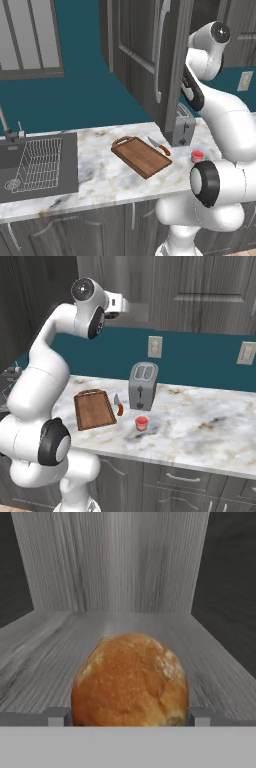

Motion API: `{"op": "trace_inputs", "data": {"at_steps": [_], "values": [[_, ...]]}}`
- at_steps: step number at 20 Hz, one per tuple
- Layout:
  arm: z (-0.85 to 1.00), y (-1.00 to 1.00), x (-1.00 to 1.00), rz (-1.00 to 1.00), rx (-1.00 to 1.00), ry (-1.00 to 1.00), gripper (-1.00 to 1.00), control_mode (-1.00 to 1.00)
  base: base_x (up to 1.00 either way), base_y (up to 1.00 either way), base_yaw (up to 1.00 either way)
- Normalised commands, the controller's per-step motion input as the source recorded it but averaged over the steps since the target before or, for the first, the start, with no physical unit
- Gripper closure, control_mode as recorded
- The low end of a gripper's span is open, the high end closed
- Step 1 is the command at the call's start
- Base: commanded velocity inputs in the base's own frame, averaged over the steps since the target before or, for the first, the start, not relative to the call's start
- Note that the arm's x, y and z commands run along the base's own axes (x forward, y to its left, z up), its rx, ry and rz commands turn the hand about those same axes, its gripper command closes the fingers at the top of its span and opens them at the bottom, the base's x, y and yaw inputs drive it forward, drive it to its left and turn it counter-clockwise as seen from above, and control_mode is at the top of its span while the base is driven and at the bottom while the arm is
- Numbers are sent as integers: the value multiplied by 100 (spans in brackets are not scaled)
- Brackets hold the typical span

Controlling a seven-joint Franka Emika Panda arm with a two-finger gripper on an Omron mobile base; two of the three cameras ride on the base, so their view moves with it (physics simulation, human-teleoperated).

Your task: Pick the bread, place it on the cutting board, pick the jam, place it on the counter, and close the cabinet.

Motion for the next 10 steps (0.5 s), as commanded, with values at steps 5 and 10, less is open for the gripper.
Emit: {"op": "trace_inputs", "data": {"at_steps": [5,10], "values": [[-1,0,-57,0,0,1,100,-100,0,0,0],[-1,0,-56,0,0,3,100,-100,0,0,0]]}}
